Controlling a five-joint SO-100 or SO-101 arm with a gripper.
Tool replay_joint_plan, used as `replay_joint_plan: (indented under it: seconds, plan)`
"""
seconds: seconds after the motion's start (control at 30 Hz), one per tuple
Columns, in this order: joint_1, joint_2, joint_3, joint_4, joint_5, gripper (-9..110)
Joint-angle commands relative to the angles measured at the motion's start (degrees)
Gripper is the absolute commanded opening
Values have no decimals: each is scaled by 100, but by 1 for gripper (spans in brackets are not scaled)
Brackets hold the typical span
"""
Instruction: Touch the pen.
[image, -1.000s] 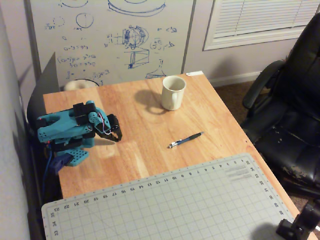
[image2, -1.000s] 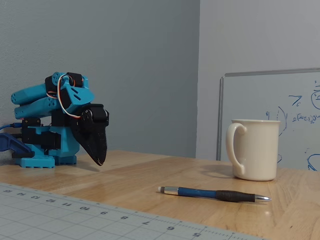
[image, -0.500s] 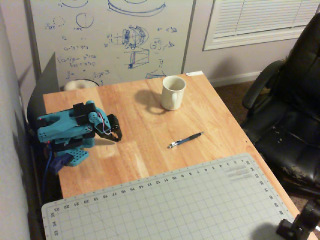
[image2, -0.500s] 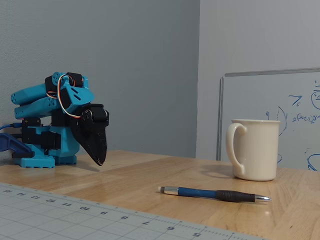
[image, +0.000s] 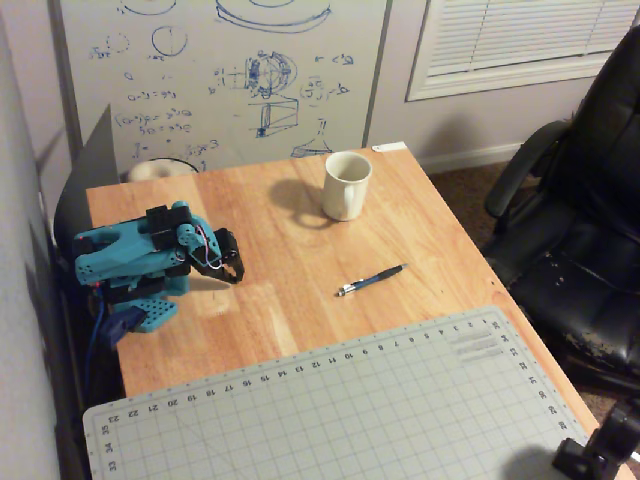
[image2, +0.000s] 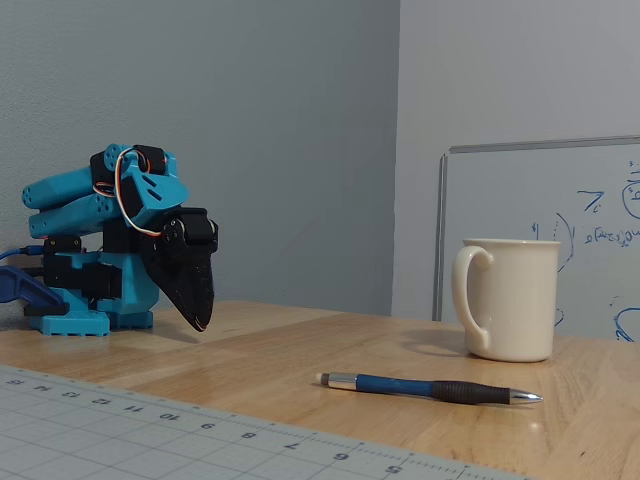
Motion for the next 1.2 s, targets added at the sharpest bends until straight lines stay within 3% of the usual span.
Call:
replay_joint_plan:
  seconds: [0.0, 1.17]
  plan:
    - [26, 167, -70, -70, -9, 1]
    - [-563, -97, -1222, -914, -9, 1]
